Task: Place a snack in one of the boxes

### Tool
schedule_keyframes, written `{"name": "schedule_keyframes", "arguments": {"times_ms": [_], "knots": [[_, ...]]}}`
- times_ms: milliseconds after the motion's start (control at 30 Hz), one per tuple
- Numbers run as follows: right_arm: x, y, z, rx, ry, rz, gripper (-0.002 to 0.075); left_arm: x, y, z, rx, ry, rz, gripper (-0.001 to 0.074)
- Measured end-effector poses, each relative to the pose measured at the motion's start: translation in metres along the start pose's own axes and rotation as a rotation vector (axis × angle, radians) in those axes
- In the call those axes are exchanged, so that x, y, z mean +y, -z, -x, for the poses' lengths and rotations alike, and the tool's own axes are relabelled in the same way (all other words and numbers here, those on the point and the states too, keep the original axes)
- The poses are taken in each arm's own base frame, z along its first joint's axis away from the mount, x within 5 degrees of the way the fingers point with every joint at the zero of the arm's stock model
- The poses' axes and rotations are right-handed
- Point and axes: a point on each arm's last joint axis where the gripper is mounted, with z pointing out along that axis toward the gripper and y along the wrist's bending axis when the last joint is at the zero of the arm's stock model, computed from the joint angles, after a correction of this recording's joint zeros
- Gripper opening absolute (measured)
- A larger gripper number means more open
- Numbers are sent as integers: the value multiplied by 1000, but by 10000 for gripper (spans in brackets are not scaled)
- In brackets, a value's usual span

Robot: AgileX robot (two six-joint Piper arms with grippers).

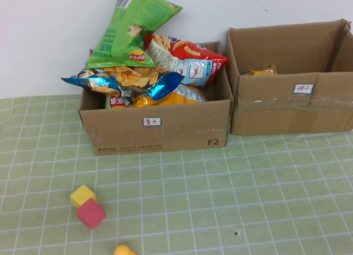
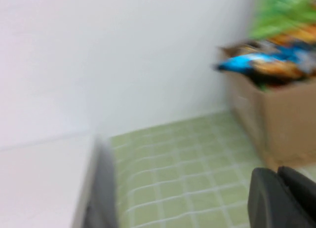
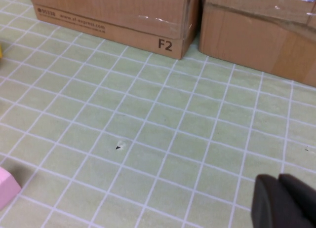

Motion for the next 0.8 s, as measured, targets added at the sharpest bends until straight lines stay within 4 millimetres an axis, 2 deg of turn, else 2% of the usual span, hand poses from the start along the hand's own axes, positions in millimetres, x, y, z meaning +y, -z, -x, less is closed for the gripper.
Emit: {"name": "schedule_keyframes", "arguments": {"times_ms": [67, 167, 300, 433, 633, 800], "knots": [[0, 0, 0, 0, 0, 0, 0, 6, 9, -6, -30, 60, 80, -2], [0, 0, 0, 2, -3, 3, 0, 7, 11, -22, 15, 164, 186, -2], [0, 0, 0, 1, -6, 5, 0, 3, 9, -29, 23, 196, 199, -2], [1, 0, 0, 1, -8, 6, 0, -2, 6, -34, 3, 203, 158, -2], [1, 0, 0, 1, -10, 7, 0, -17, -5, -66, 63, 263, 40, -2], [1, 0, 0, -1, -17, 11, 0, -25, -4, -76, 172, 135, -39, -2]]}}
